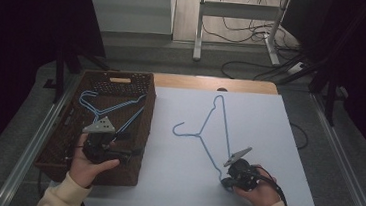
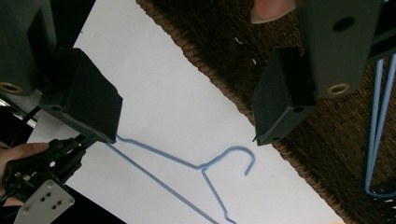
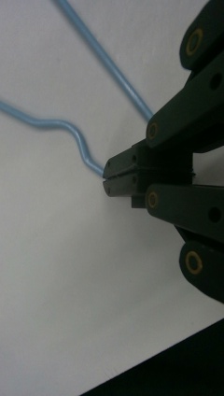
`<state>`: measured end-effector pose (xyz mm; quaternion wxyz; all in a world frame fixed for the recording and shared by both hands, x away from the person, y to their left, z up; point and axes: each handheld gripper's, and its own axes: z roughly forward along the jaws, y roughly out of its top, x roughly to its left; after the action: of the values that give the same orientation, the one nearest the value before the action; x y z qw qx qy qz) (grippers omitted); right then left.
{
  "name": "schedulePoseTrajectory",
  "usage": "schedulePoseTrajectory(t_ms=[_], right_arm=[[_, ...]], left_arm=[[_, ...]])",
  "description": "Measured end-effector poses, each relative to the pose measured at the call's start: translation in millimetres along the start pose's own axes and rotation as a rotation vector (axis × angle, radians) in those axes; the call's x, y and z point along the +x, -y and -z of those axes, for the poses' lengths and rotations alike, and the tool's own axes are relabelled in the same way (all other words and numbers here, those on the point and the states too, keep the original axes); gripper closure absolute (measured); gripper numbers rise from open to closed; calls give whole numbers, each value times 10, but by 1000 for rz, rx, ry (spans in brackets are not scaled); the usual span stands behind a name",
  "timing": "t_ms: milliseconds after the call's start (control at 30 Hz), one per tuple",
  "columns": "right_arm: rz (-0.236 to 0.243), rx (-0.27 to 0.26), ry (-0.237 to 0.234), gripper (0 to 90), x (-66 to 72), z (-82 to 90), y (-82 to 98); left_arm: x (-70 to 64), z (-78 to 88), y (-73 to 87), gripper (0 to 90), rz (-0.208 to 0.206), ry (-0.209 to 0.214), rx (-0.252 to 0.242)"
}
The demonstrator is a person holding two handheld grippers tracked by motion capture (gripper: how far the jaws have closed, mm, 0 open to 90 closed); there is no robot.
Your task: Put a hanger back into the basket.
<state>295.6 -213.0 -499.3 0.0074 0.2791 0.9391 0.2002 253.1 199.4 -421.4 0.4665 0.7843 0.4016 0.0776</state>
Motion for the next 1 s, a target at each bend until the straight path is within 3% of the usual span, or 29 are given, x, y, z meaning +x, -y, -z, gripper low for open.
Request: schedulePoseTrajectory(t_ms=[300,600,1000], right_arm=[[36,0,-74,900,156,-61,-43],[89,-2,-175,900,417,-195,-177],[101,-57,-201,900,606,-353,-367]], left_arm=[[-4,-3,-2,246,-2,2,2],[11,-4,5,246,5,6,0],[16,-9,3,246,9,10,0]])
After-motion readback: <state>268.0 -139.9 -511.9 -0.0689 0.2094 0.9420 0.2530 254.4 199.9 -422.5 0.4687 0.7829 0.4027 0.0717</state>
